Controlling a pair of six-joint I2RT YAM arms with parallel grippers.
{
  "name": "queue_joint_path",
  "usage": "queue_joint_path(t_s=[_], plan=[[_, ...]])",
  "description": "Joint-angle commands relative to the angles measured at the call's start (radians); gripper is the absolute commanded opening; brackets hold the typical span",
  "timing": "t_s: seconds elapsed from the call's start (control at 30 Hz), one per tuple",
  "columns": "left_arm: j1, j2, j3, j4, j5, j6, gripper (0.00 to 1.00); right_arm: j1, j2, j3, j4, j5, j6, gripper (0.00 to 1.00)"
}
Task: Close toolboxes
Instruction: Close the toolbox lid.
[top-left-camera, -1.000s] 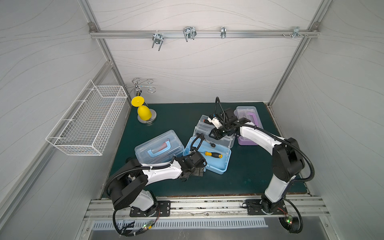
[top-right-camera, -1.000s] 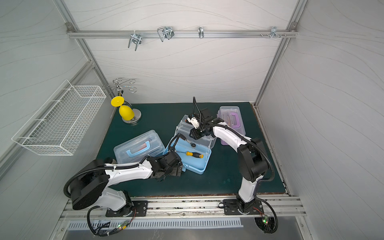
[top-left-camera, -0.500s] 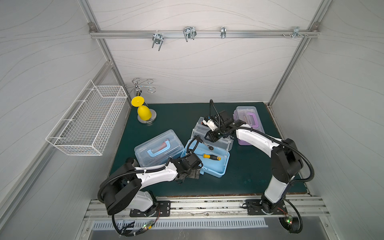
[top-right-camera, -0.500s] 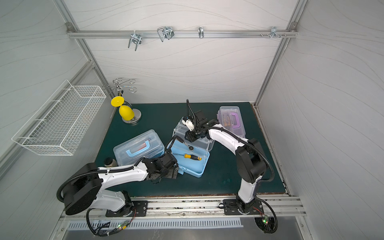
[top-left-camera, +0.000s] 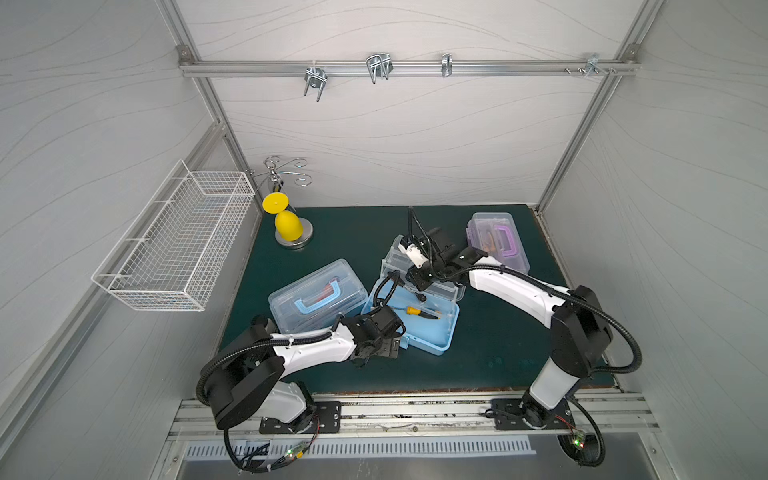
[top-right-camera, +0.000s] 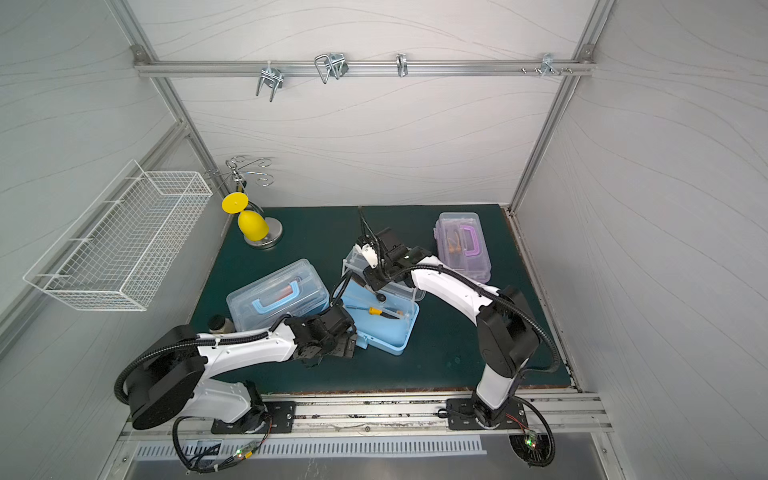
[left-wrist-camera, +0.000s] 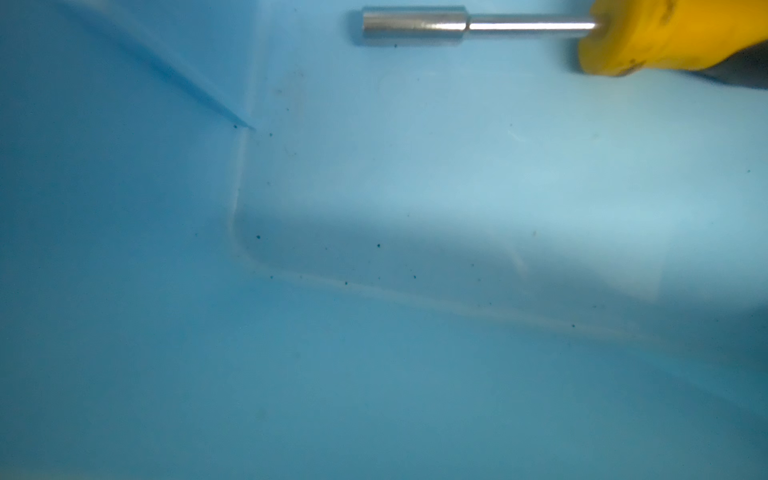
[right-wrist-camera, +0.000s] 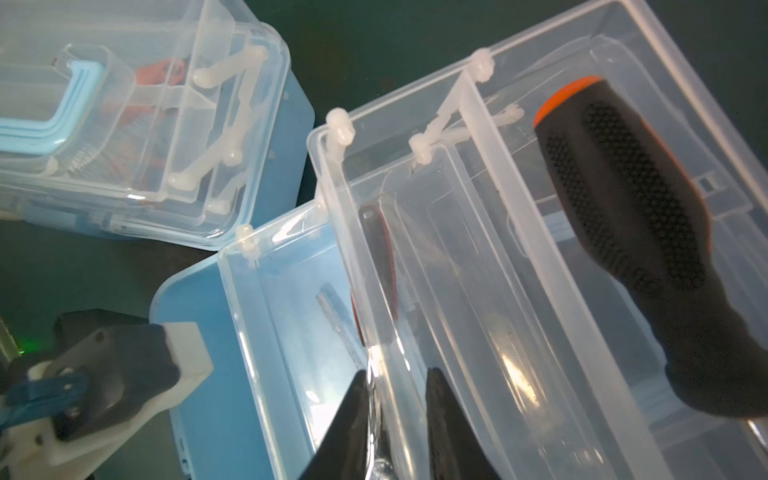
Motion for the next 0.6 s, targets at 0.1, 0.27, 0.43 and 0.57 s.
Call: queue_joint_path(t_s=[0.1,0.27,0.43,0.57], plan=[[0.023,0.021,0.051,0.116,-0.053,-0.033,0.99,0.105,0.018,-0.057,-0.195,-0.02,0.034,0.25],[0.023,0.02,0.051,0.114,-0.053,-0.033,0.99,0.123,0.018,-0.067,-0.206,-0.005,0.05,0.27],[0.024,0.013,0.051,0.113,-0.056,-0.033,0.99,0.146,0.012,-0.087,-0.199,0.002,0.087,0.3],[0.024,0.004,0.051,0.11,-0.057,-0.031,0.99,0.154,0.005,-0.104,-0.193,-0.014,0.144,0.33]])
